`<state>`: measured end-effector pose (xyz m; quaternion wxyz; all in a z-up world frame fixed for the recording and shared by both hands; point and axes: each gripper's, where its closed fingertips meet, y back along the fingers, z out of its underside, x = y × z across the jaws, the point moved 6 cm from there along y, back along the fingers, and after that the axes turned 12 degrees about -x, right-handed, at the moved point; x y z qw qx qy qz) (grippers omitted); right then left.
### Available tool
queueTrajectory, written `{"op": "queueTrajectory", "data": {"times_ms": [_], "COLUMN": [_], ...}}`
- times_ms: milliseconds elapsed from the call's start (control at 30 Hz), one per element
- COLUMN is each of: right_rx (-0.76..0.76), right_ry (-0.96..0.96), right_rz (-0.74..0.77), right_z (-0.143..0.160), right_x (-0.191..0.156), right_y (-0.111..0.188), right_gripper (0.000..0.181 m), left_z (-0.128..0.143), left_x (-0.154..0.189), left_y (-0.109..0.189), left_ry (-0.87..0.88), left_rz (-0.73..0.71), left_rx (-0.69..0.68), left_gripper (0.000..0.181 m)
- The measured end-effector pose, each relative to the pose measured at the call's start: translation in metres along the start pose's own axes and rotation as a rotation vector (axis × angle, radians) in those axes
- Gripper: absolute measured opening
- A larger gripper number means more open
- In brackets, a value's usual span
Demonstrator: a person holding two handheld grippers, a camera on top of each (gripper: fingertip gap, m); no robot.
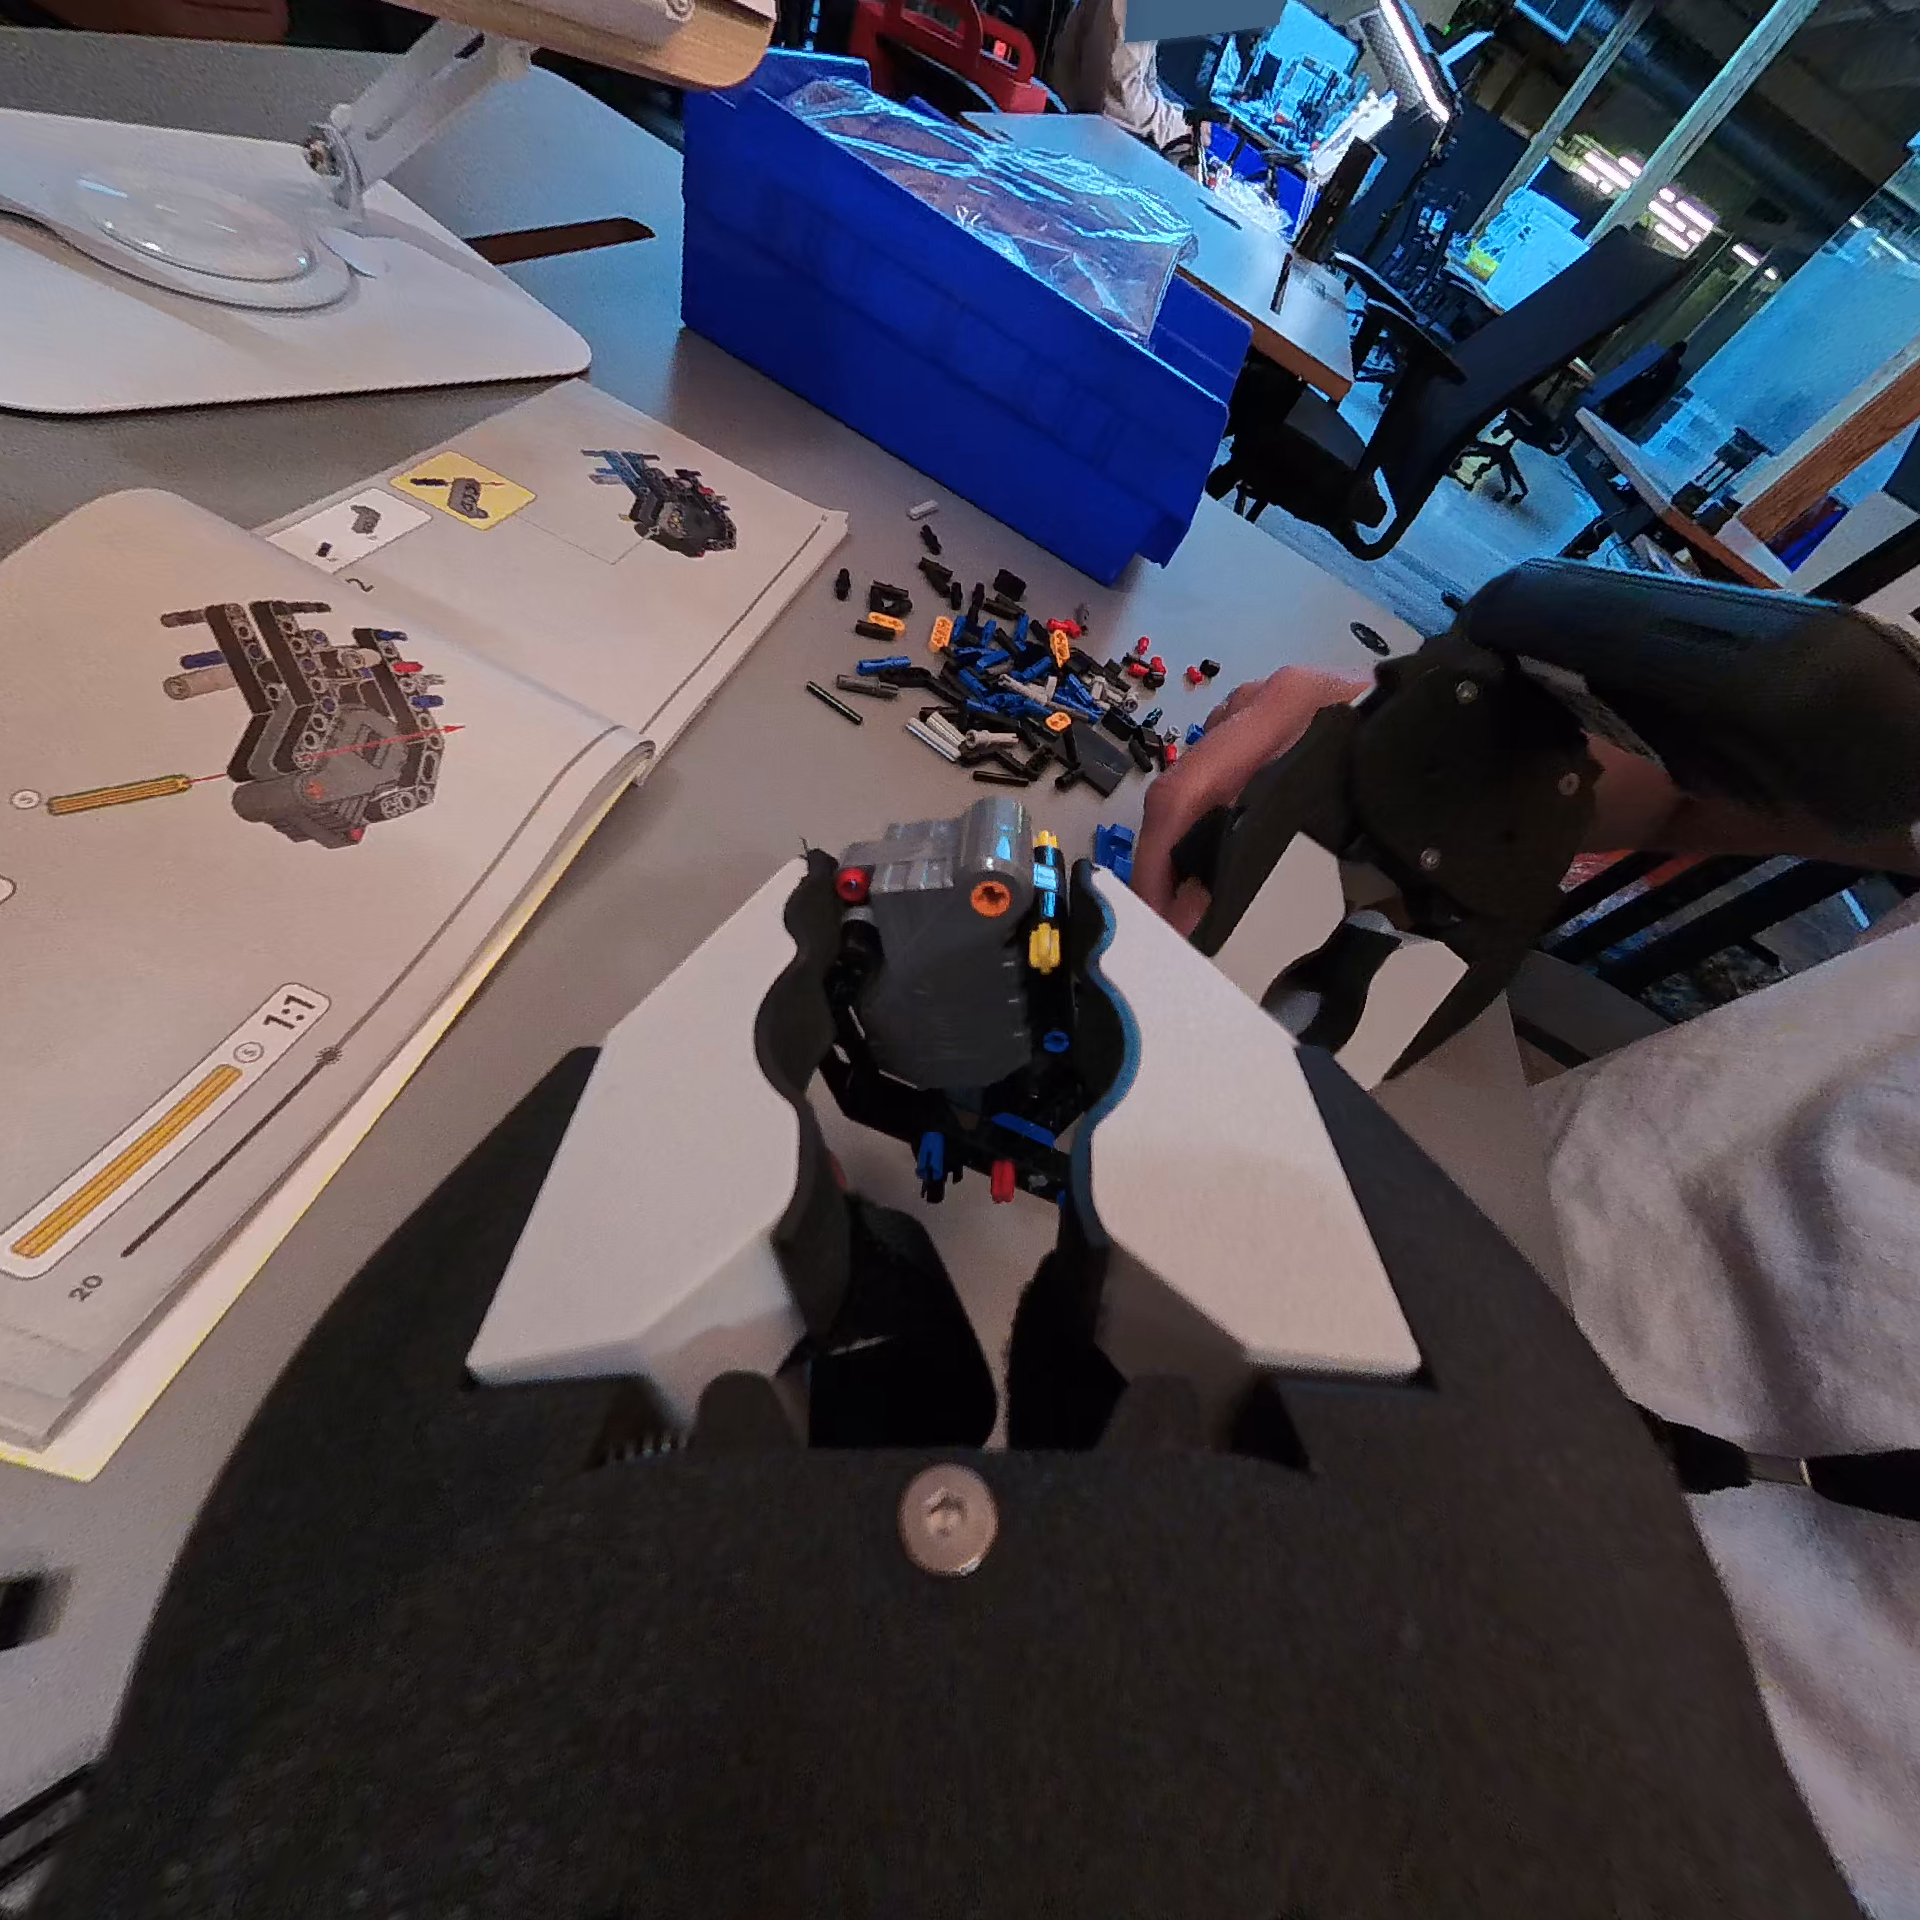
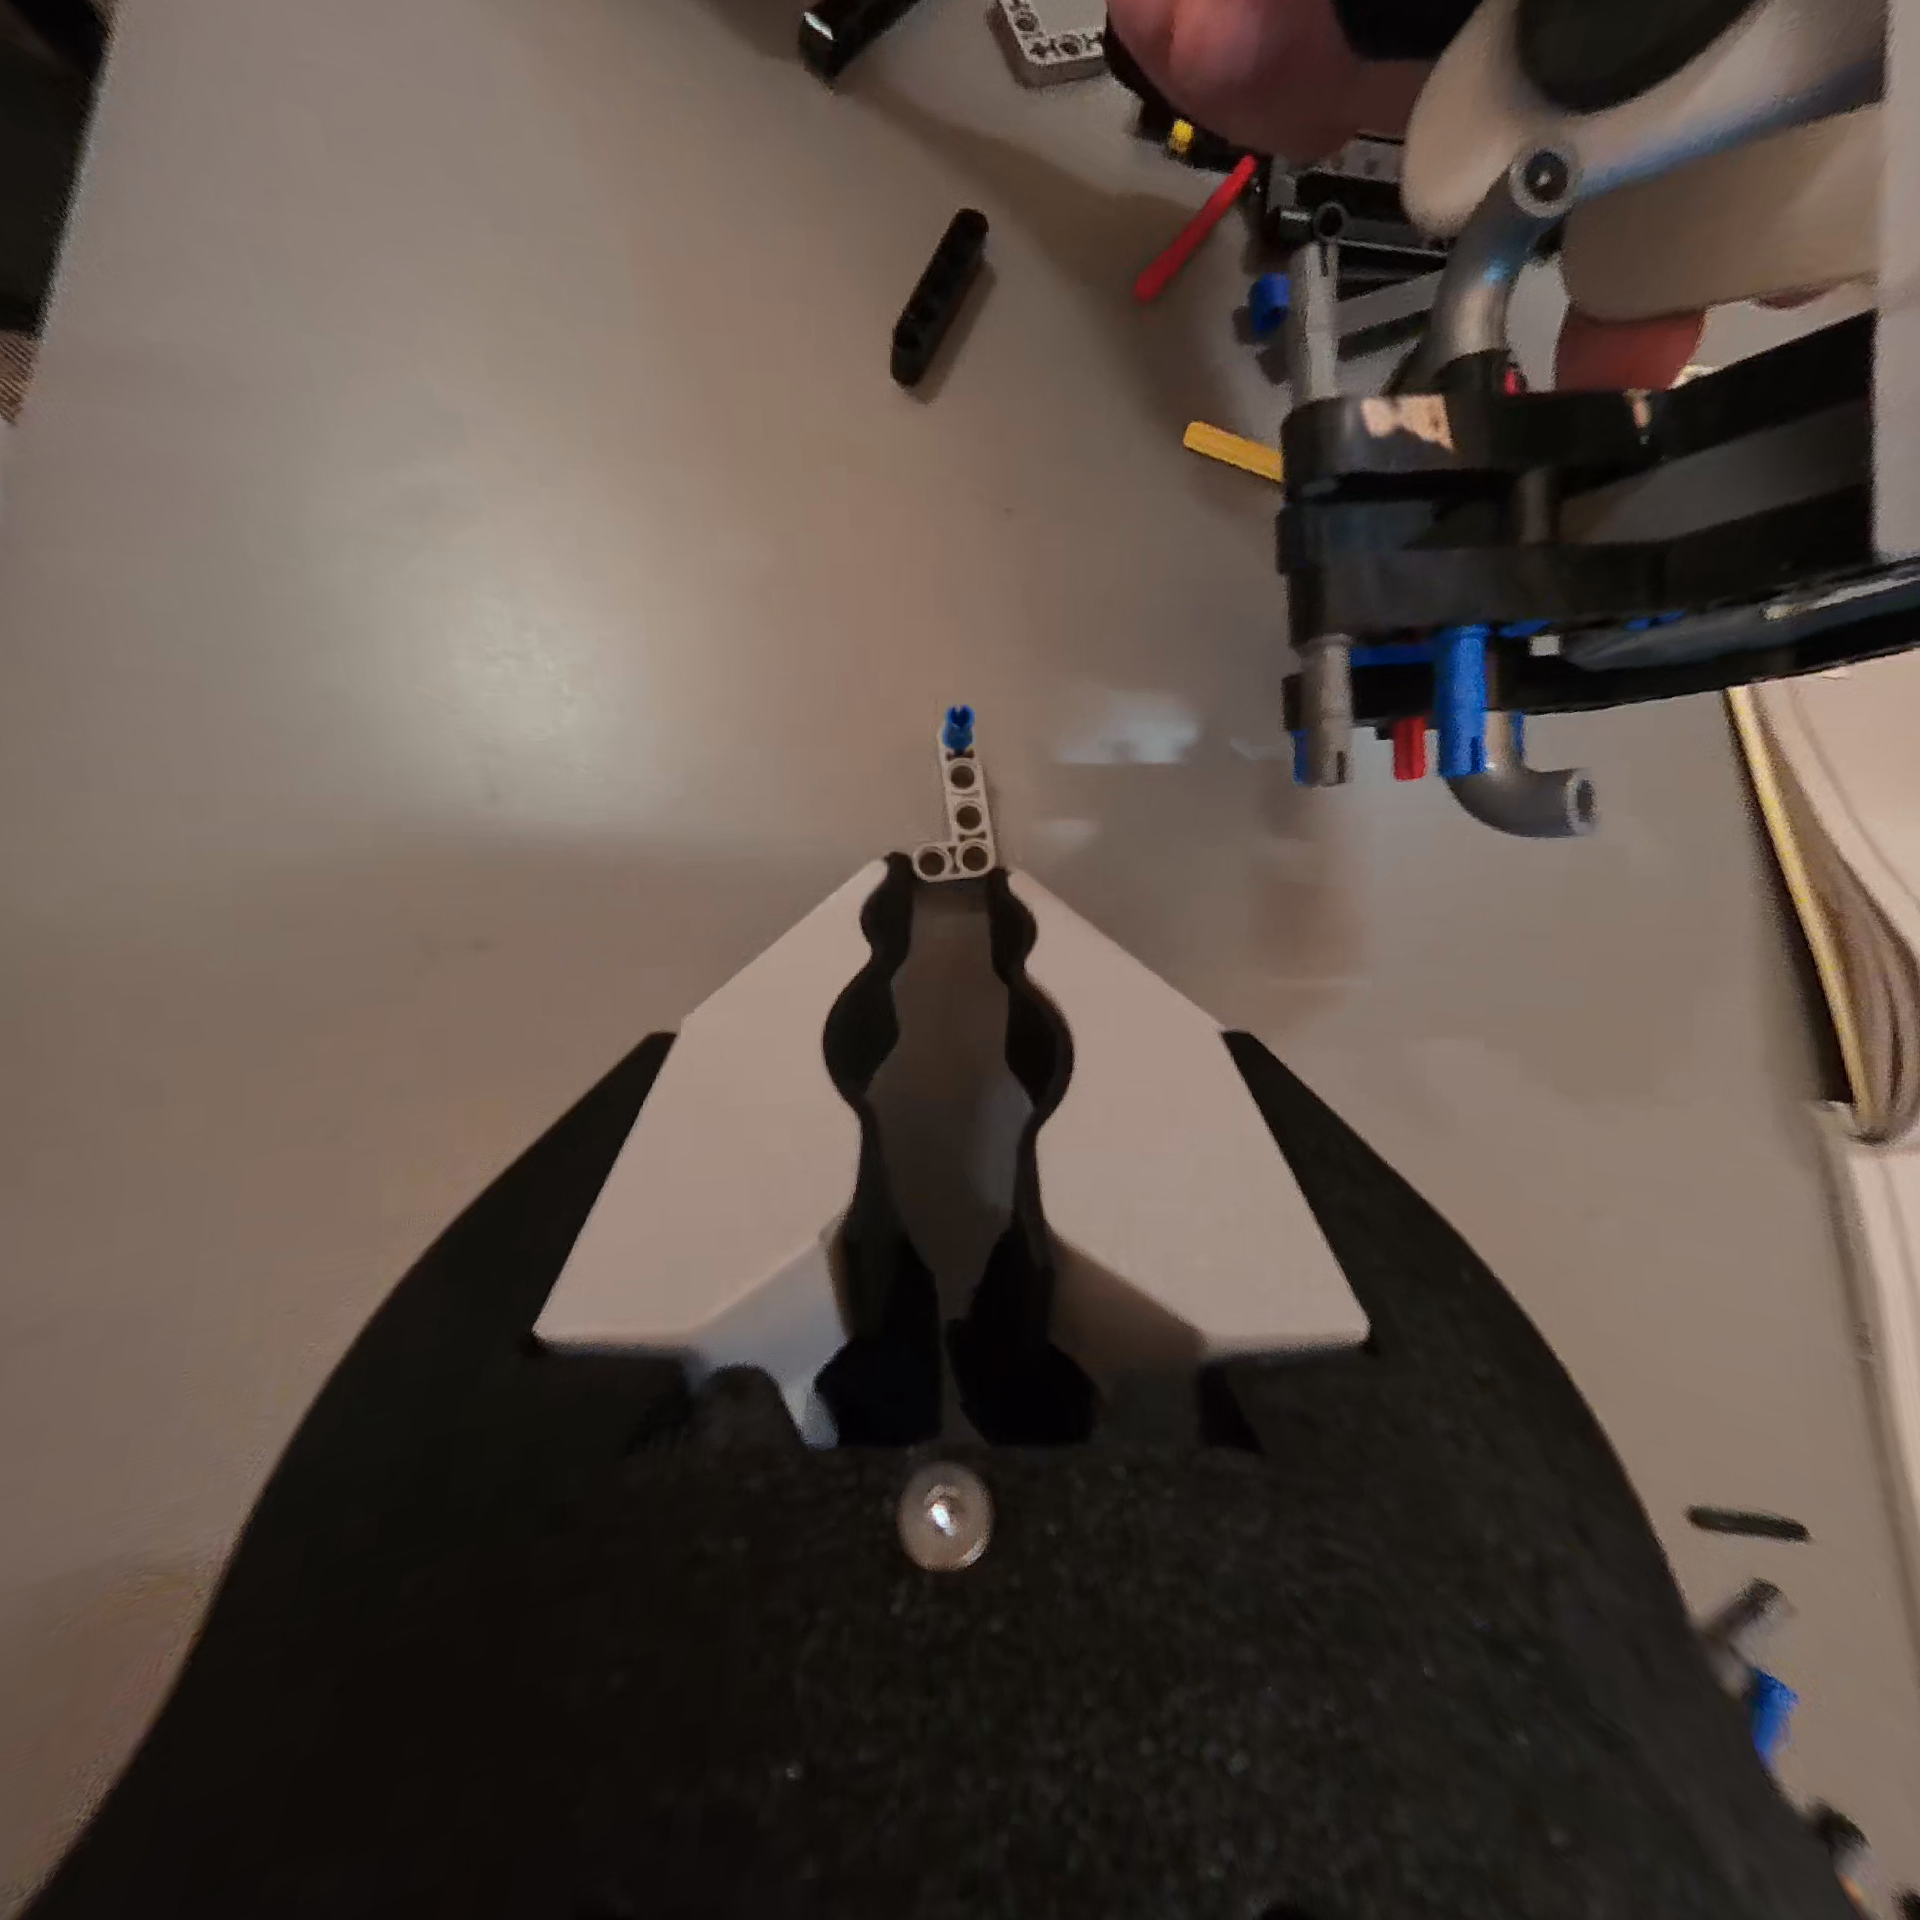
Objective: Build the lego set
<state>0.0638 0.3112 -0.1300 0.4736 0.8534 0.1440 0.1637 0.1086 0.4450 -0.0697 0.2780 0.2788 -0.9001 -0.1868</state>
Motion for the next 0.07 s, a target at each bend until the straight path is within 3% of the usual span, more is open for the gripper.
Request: {"op": "queueTrajectory", "data": {"times_ms": [33,67], "right_rx": [-0.024,-0.057], "right_ry": [0.013,0.025], "right_rz": [0.014,0.016], "right_z": [0.0022,0.0048], "right_x": [0.0008,0.0019], "right_y": [0.0029,0.0076], "right_gripper": [0.014,0.014], "left_z": [0.0,-0.0001], "left_x": [0.0008,0.0022], "left_y": [-0.0002,-0.0004], "left_ry": [-0.004,-0.007], "left_rz": [0.001,0.005], "left_rx": [-0.002,-0.005], "left_gripper": [0.042,0.042]}}
